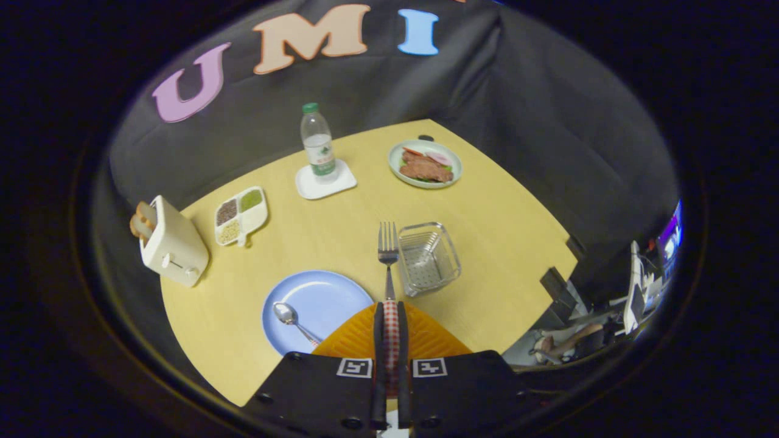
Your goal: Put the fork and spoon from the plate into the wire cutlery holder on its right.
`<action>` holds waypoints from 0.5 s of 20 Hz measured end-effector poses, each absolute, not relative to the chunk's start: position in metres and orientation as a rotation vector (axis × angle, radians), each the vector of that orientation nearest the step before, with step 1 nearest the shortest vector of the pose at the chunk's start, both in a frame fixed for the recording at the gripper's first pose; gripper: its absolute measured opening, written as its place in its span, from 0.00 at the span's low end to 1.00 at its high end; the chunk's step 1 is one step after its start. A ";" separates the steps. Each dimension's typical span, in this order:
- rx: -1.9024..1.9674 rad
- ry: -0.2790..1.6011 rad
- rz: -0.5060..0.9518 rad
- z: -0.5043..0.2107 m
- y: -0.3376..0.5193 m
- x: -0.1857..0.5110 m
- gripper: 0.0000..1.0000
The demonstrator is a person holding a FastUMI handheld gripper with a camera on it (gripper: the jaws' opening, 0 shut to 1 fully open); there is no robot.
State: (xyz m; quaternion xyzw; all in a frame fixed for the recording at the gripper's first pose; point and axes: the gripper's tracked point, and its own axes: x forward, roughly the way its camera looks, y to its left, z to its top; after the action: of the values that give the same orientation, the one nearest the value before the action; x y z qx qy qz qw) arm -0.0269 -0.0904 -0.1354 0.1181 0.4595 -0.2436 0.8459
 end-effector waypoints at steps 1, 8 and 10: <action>0.272 1.005 -0.535 -0.137 -0.096 -0.028 0.10; 0.333 1.216 -0.590 -0.158 -0.125 -0.025 0.10; 0.362 1.256 -0.579 -0.166 -0.128 -0.020 0.10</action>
State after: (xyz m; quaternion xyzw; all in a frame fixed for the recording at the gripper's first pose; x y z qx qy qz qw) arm -0.0197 -0.1279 -0.1663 0.1662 0.5759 -0.2656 0.7551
